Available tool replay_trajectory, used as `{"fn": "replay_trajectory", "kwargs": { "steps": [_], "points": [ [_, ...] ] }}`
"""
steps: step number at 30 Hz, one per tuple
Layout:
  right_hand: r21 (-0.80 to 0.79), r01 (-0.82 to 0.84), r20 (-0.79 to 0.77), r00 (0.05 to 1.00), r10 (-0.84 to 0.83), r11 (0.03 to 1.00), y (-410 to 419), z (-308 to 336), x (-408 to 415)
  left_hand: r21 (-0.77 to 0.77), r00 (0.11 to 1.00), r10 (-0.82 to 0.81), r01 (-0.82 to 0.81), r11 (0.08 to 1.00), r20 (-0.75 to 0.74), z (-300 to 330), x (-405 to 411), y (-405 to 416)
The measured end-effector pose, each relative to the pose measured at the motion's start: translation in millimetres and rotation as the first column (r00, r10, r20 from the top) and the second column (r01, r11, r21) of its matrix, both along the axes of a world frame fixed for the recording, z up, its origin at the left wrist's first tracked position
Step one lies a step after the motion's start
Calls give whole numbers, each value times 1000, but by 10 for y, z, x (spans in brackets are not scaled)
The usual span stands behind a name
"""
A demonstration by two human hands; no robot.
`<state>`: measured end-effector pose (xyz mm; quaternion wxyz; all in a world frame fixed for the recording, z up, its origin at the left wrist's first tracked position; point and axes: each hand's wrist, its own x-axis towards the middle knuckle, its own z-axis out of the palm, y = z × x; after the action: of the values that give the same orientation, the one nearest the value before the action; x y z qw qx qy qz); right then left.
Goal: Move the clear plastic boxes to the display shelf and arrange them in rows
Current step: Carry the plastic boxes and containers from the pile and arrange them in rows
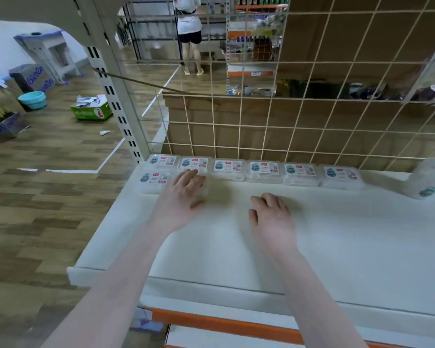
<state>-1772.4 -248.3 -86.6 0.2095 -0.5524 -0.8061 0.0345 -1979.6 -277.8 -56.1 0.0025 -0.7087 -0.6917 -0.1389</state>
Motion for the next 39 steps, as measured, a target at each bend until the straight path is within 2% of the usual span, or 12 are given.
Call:
{"fn": "replay_trajectory", "kwargs": {
  "steps": [5,8,12,15,19,22,26,31,39],
  "points": [
    [-96,55,138,990,-42,994,-136,167,103,63,1000,17,-17,998,-7,-23,111,-200],
    [-115,190,106,978,-178,975,-303,263,183,80,998,-16,11,997,55,-24,142,-285],
    [-84,346,103,936,-337,935,-611,284,240,90,994,-96,91,992,55,28,139,-388],
    [-58,444,36,896,-442,894,-900,269,268,110,983,-154,143,984,102,4,153,-479],
    [56,517,-29,856,-516,854,-1314,250,385,67,967,-211,204,977,143,37,330,-621],
    [11,601,-28,799,-600,799,-1545,279,568,53,952,-264,259,964,154,96,537,-704],
    [27,654,-34,757,-653,756,-1730,313,871,39,942,-302,300,953,149,164,853,-742],
    [65,723,-88,690,-718,687,-2017,312,1629,42,919,-366,364,930,148,228,1703,-797],
    [132,795,-67,603,-795,592,-2396,364,3558,43,881,-431,431,901,194,294,3676,-932]
  ]
}}
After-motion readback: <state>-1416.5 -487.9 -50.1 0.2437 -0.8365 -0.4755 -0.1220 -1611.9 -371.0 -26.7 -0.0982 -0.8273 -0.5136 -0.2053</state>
